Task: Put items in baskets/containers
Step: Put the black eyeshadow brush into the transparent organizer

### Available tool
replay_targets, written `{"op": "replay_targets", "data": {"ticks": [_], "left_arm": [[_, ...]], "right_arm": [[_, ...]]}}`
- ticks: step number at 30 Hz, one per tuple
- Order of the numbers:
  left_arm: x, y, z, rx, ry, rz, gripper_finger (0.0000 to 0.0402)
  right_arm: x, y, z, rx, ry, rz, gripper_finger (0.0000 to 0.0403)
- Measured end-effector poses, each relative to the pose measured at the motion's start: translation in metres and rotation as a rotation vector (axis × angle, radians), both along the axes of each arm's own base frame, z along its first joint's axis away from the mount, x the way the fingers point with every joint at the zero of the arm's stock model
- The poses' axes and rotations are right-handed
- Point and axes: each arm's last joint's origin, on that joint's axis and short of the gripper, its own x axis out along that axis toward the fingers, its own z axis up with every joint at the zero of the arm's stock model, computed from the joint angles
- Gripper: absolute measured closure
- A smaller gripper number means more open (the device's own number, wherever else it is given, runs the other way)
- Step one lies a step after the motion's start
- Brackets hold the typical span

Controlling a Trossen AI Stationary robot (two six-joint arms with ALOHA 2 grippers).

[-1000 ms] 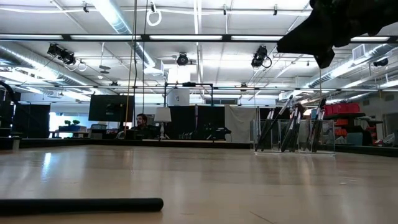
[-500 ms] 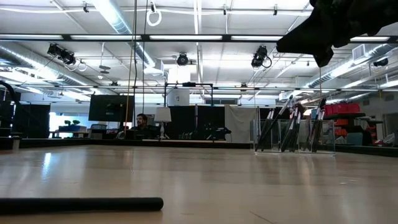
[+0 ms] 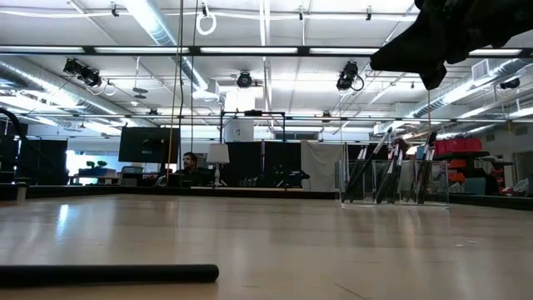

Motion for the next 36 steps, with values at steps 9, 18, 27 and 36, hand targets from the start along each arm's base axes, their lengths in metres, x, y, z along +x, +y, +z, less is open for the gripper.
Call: {"op": "replay_targets", "data": {"ticks": [9, 18, 27, 36], "left_arm": [[-0.001, 0.003, -0.005, 0.034, 0.04, -0.014, 0.0201], [-0.005, 0.01, -0.006, 0.018, 0.06, 0.153, 0.0248], [-0.01, 0.021, -0.005, 0.1, 0.018, 0.274, 0.0306], [-0.01, 0.03, -0.007, 0.155, -0.008, 0.347, 0.0375]], "right_arm": [[0.0, 0.0, 0.0, 0.0, 0.0, 0.0, 0.035], [0.0, 0.0, -0.001, -0.003, 0.006, 0.0, 0.035], [0.0, 0.0, -0.001, 0.0, 0.006, -0.001, 0.035], [-0.001, 0.0, -0.002, -0.003, 0.024, 0.01, 0.035]]}}
